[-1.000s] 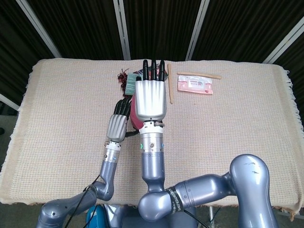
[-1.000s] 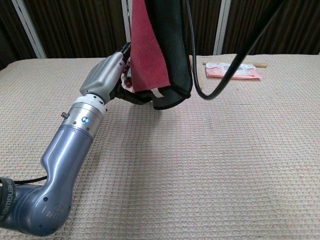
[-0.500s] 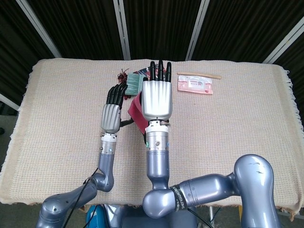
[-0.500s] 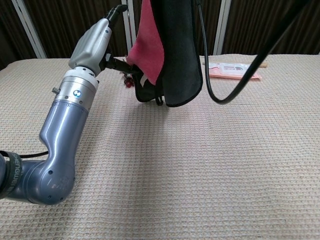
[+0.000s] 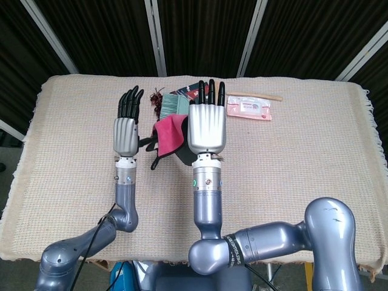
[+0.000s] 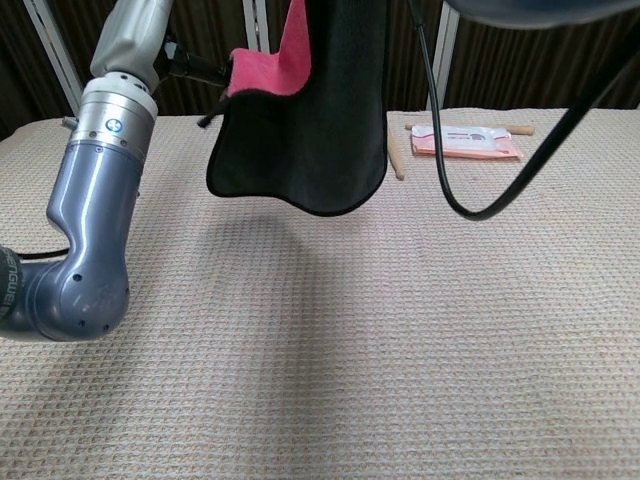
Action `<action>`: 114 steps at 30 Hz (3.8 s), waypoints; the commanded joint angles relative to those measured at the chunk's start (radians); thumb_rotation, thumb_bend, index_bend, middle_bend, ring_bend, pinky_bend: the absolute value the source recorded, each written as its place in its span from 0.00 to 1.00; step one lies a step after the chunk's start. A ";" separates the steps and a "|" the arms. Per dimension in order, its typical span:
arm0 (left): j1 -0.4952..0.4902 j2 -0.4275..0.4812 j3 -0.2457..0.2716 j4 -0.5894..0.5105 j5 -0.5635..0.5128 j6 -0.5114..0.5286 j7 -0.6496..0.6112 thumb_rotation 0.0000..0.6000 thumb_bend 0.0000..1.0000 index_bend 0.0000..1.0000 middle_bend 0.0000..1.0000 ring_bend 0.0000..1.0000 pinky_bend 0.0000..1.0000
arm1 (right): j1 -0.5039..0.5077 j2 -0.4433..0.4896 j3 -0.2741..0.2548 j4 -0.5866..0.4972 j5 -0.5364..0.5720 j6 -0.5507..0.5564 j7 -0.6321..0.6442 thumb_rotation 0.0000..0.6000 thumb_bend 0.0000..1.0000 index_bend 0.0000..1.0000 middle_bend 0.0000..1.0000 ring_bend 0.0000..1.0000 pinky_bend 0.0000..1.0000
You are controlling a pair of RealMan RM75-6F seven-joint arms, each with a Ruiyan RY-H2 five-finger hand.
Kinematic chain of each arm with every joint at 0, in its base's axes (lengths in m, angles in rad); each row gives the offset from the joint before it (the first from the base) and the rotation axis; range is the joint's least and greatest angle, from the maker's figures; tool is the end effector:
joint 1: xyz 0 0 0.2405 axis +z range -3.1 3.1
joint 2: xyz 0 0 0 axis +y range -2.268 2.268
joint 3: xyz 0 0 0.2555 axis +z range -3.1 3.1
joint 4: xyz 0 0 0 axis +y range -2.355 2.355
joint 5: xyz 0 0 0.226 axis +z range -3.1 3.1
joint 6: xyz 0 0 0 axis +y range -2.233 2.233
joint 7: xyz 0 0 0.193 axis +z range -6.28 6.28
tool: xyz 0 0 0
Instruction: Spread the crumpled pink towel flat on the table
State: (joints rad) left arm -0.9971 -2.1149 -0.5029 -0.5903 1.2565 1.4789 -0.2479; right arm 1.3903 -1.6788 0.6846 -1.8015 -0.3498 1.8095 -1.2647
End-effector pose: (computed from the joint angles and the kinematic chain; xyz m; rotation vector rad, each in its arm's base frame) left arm -0.0621 0.4678 -0.0030 -1.0770 -0.7748 -1.7196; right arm 0.1169 -0.3973 0.0731 1.3283 -0.7277 0.9254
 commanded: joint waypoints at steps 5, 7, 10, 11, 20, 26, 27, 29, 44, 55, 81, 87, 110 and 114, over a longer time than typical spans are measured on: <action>0.018 0.045 -0.010 -0.050 -0.017 -0.015 0.026 1.00 0.12 0.00 0.00 0.00 0.00 | -0.004 0.001 -0.006 -0.011 -0.004 0.001 0.002 1.00 0.55 0.56 0.14 0.00 0.00; 0.022 0.055 -0.011 -0.056 -0.023 -0.026 0.033 1.00 0.13 0.00 0.00 0.00 0.00 | -0.004 0.001 -0.005 -0.014 -0.006 0.004 0.002 1.00 0.55 0.56 0.14 0.00 0.00; 0.026 0.065 -0.009 -0.062 -0.027 -0.034 0.041 1.00 0.15 0.00 0.00 0.00 0.00 | -0.003 0.001 -0.005 -0.018 -0.006 0.008 -0.001 1.00 0.55 0.56 0.14 0.00 0.00; 0.028 0.067 -0.007 -0.063 -0.027 -0.036 0.044 1.00 0.17 0.02 0.00 0.00 0.00 | -0.003 0.001 -0.006 -0.019 -0.006 0.008 -0.002 1.00 0.55 0.56 0.14 0.00 0.00; 0.037 0.092 0.012 -0.062 -0.016 -0.046 0.055 1.00 0.23 0.29 0.00 0.00 0.00 | -0.002 -0.006 -0.007 -0.018 -0.001 0.003 0.001 1.00 0.55 0.57 0.14 0.00 0.00; 0.044 0.101 0.023 -0.067 -0.008 -0.043 0.049 1.00 0.28 0.37 0.00 0.00 0.00 | -0.002 -0.011 -0.009 -0.014 0.000 0.000 0.002 1.00 0.55 0.56 0.14 0.00 0.00; 0.046 0.103 0.024 -0.068 -0.007 -0.040 0.048 1.00 0.28 0.37 0.00 0.00 0.00 | -0.002 -0.012 -0.009 -0.013 0.001 0.000 0.002 1.00 0.55 0.56 0.14 0.00 0.00; 0.049 0.106 0.025 -0.071 -0.006 -0.036 0.045 1.00 0.28 0.38 0.00 0.00 0.00 | -0.003 -0.011 -0.007 -0.011 0.003 0.001 0.002 1.00 0.55 0.57 0.14 0.00 0.00; 0.061 0.129 0.034 -0.072 -0.003 -0.040 0.054 1.00 0.29 0.41 0.00 0.00 0.00 | -0.009 -0.012 -0.009 -0.021 0.004 0.001 0.005 1.00 0.55 0.57 0.14 0.00 0.00; 0.053 0.149 0.032 -0.056 0.000 -0.047 0.057 1.00 0.36 0.50 0.01 0.00 0.00 | -0.011 -0.011 -0.010 -0.035 0.003 0.008 0.004 1.00 0.55 0.56 0.14 0.00 0.00; 0.088 0.211 0.043 -0.154 0.005 -0.036 0.060 1.00 0.48 0.55 0.03 0.00 0.00 | -0.053 0.003 -0.029 -0.066 0.009 0.002 0.028 1.00 0.55 0.56 0.14 0.00 0.00; 0.104 0.258 0.028 -0.250 -0.020 -0.063 0.083 1.00 0.48 0.55 0.03 0.00 0.00 | -0.082 0.023 -0.038 -0.079 0.005 -0.013 0.047 1.00 0.55 0.56 0.14 0.00 0.00; 0.037 0.217 -0.034 -0.317 -0.169 -0.247 0.188 1.00 0.48 0.54 0.04 0.00 0.00 | -0.218 0.091 -0.094 0.139 -0.068 -0.339 0.332 1.00 0.55 0.57 0.14 0.00 0.00; -0.013 0.173 -0.058 -0.245 -0.182 -0.277 0.160 1.00 0.48 0.53 0.04 0.00 0.00 | -0.202 0.080 -0.087 0.236 -0.097 -0.402 0.380 1.00 0.55 0.56 0.14 0.00 0.00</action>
State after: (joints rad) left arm -0.9877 -1.9215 -0.5479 -0.8601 1.0835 1.2187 -0.0743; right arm 1.1787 -1.5901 0.5951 -1.6205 -0.4238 1.4508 -0.9212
